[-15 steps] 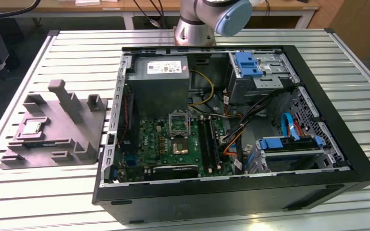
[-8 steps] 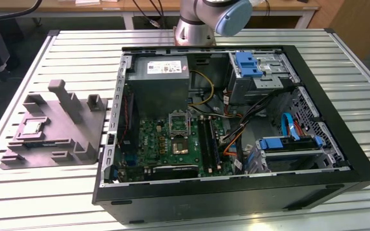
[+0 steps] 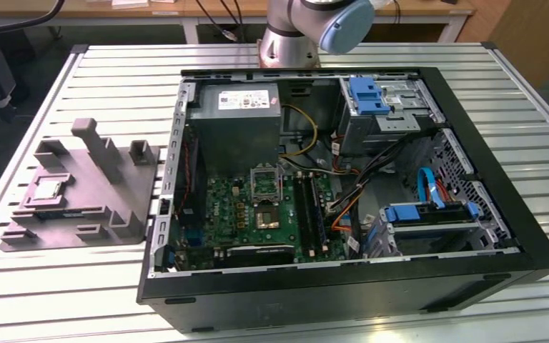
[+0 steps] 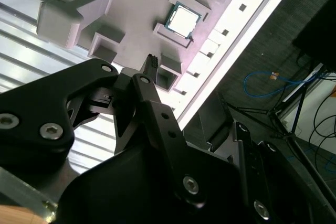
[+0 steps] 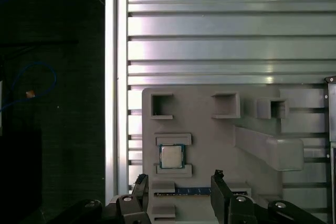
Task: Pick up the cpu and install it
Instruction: 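Pick up the cpu and move it towards the insertion slot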
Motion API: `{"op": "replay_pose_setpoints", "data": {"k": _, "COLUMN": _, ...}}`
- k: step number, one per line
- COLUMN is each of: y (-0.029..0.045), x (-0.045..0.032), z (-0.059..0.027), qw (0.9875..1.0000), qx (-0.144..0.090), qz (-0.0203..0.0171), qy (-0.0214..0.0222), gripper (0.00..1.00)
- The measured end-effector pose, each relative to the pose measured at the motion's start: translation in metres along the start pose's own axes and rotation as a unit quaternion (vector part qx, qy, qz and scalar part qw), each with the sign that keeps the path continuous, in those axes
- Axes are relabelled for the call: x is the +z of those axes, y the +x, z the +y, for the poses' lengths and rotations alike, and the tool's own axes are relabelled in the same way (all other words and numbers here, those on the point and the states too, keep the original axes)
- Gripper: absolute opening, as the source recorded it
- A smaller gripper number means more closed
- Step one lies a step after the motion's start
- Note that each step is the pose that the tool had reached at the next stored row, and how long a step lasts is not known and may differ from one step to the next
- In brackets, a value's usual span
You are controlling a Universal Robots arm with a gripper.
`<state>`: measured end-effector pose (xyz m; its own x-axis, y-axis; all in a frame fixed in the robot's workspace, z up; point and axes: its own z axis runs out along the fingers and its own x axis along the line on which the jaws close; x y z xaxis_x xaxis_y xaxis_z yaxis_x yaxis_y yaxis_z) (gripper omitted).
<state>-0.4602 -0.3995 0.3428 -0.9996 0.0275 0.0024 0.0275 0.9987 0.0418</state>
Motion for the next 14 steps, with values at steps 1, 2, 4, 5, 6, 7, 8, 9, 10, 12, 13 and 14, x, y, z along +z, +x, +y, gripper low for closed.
{"op": "replay_pose_setpoints", "data": {"k": 1, "y": 0.0000, "x": 0.0002, "z": 0.0000, "qw": 1.0000, "qx": 0.000, "qz": 0.0000, "qy": 0.0000, "gripper": 0.59}}
{"op": "replay_pose_setpoints", "data": {"k": 2, "y": 0.0000, "x": 0.0005, "z": 0.0000, "qw": 1.0000, "qx": 0.000, "qz": 0.0000, "qy": 0.0000, "gripper": 0.59}}
{"op": "replay_pose_setpoints", "data": {"k": 4, "y": 0.0000, "x": 0.0009, "z": 0.0000, "qw": 1.0000, "qx": 0.000, "qz": 0.0000, "qy": 0.0000, "gripper": 0.59}}
{"op": "replay_pose_setpoints", "data": {"k": 5, "y": 0.0000, "x": 0.0011, "z": 0.0000, "qw": 1.0000, "qx": 0.000, "qz": 0.0000, "qy": 0.0000, "gripper": 0.59}}
{"op": "replay_pose_setpoints", "data": {"k": 6, "y": 0.0000, "x": 0.0014, "z": -0.0001, "qw": 1.0000, "qx": 0.000, "qz": 0.0000, "qy": 0.0000, "gripper": 0.59}}
{"op": "replay_pose_setpoints", "data": {"k": 7, "y": 0.0000, "x": 0.0016, "z": -0.0001, "qw": 1.0000, "qx": 0.000, "qz": 0.0000, "qy": 0.0000, "gripper": 0.59}}
{"op": "replay_pose_setpoints", "data": {"k": 8, "y": 0.0000, "x": 0.0018, "z": -0.0001, "qw": 1.0000, "qx": 0.000, "qz": 0.0000, "qy": 0.0000, "gripper": 0.59}}
{"op": "replay_pose_setpoints", "data": {"k": 9, "y": 0.0000, "x": 0.0020, "z": -0.0001, "qw": 1.0000, "qx": 0.000, "qz": 0.0000, "qy": 0.0000, "gripper": 0.59}}
{"op": "replay_pose_setpoints", "data": {"k": 10, "y": 0.0000, "x": 0.0022, "z": -0.0001, "qw": 1.0000, "qx": 0.000, "qz": 0.0000, "qy": 0.0000, "gripper": 0.59}}
{"op": "replay_pose_setpoints", "data": {"k": 12, "y": 0.0000, "x": 0.0038, "z": -0.0002, "qw": 1.0000, "qx": 0.000, "qz": 0.0000, "qy": 0.0000, "gripper": 0.59}}
{"op": "replay_pose_setpoints", "data": {"k": 13, "y": 0.0000, "x": 0.0039, "z": -0.0002, "qw": 1.0000, "qx": 0.000, "qz": 0.0000, "qy": 0.0000, "gripper": 0.59}}
{"op": "replay_pose_setpoints", "data": {"k": 14, "y": 0.0000, "x": 0.0041, "z": -0.0002, "qw": 1.0000, "qx": 0.000, "qz": 0.0000, "qy": 0.0000, "gripper": 0.59}}
